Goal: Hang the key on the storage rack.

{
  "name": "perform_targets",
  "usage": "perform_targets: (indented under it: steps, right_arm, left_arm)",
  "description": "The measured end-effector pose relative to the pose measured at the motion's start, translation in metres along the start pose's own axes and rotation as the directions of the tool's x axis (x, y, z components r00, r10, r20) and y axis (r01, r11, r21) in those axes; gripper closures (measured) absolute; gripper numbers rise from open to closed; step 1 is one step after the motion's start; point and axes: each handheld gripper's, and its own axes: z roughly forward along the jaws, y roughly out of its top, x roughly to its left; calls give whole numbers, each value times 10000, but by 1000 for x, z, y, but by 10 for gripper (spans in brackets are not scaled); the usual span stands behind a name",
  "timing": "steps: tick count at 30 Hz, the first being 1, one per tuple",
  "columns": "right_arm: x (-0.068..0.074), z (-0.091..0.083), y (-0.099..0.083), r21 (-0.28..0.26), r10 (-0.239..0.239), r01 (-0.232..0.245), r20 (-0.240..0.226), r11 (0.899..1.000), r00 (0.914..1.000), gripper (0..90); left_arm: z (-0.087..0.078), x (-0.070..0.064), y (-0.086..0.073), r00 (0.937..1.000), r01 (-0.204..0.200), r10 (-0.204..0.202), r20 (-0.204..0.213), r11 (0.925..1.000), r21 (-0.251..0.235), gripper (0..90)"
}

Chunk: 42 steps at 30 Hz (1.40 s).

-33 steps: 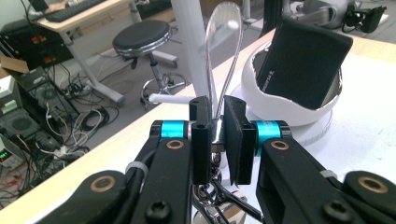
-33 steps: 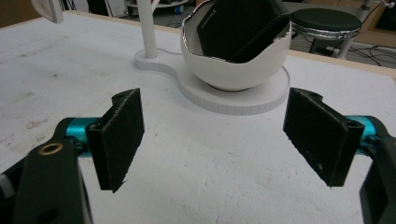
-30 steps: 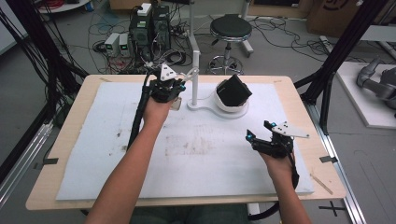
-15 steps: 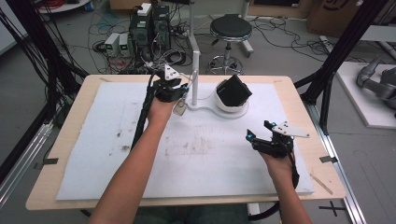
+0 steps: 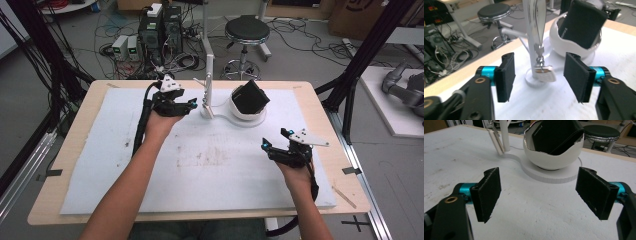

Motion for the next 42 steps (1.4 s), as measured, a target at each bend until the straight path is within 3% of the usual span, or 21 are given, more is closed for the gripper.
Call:
perform_targets:
  steps: [3, 9, 14, 17, 21, 25, 29, 35, 38, 42]
  right_arm:
    - [0, 0, 0, 14, -63, 63, 0, 10000, 10000, 208]
    - [-1, -1, 1, -84, -22, 22, 71, 10000, 10000, 208]
    - [0, 0, 1, -43, -8, 8, 74, 10000, 10000, 207]
    - [-2, -2, 3, -132, 15, -14, 118, 9999, 9999, 208]
    - [-4, -3, 4, -159, 34, -31, 188, 9999, 9998, 207]
    - [-6, -3, 4, -114, -46, 49, 226, 9999, 9997, 208]
    - [-11, -1, 4, -28, -4, 5, 252, 10000, 9997, 207]
    - [-15, 2, 2, 174, 55, -58, 176, 9998, 9998, 207]
    - [-14, 1, 2, 152, -69, 68, 93, 9999, 9999, 207]
    - [-14, 0, -1, 196, -130, 128, 90, 9997, 9999, 207]
  left_arm:
    - [-10, 3, -6, 9994, -75, 66, 332, 9997, 248, 336]
    - [-30, 1, -23, 9950, -234, 202, 975, 9992, 315, 331]
    - [-46, 1, -38, 9915, -25, 11, 1304, 9999, 107, 294]
    - [-57, 3, -45, 9907, -130, 138, 1354, 9999, -71, 284]
    - [-70, 6, -53, 9894, 64, -17, 1452, 9995, -316, 274]
    - [-83, 6, -68, 9854, 71, 1, 1703, 9991, -419, 248]
    - [-95, 8, -85, 9813, 360, -231, 1912, 9973, -643, 223]
    - [-109, 11, -111, 9797, 523, -401, 1963, 9970, -573, 213]
    - [-112, 15, -120, 9815, 815, -699, 1780, 9950, -584, 213]
    - [-116, 19, -131, 9835, 893, -782, 1634, 9941, -621, 213]
